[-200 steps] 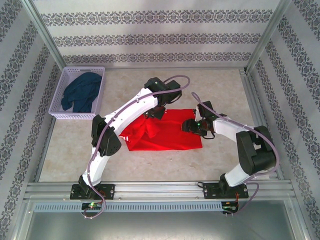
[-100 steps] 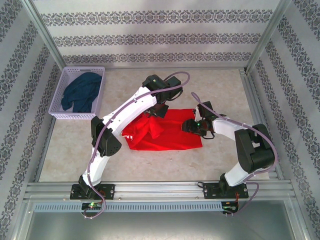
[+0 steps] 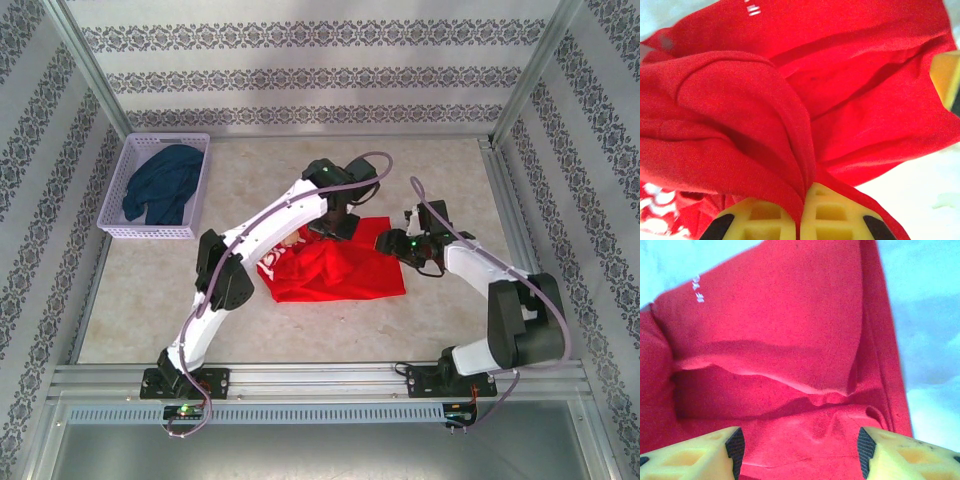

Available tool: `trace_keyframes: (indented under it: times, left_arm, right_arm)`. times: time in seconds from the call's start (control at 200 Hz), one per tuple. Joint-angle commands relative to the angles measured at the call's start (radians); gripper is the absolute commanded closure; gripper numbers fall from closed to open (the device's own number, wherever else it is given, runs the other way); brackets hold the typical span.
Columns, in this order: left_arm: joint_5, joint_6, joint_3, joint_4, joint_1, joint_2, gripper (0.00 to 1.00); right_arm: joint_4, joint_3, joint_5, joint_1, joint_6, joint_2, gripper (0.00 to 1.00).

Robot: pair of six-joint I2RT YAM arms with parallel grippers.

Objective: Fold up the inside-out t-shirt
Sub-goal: Fold the T-shirt at the center of the table, then smooth out the T-shirt at the center of the table.

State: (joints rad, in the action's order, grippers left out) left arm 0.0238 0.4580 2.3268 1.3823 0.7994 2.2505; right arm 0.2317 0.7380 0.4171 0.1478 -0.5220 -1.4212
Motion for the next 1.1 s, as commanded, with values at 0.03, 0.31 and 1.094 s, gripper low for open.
trace_keyframes:
  times: [0.03, 0.31, 1.094]
  left_arm:
    - [0.118, 0.07, -0.012, -0.159, 0.015, 0.05, 1.0]
    - [0.283, 0.183, -0.046, -0.416, 0.02, 0.116, 0.66]
    - [0.097, 0.014, -0.817, -0.54, -0.141, -0.539, 0.33]
  right_arm:
    - [0.046, -0.021, -0.057, -0.015, -0.007, 0.067, 0.36]
    - [0.063, -0.058, -0.107, -0.039, -0.019, 0.093, 0.35]
    - [0.029, -0.09, -0.171, 0.286, -0.074, 0.212, 0.34]
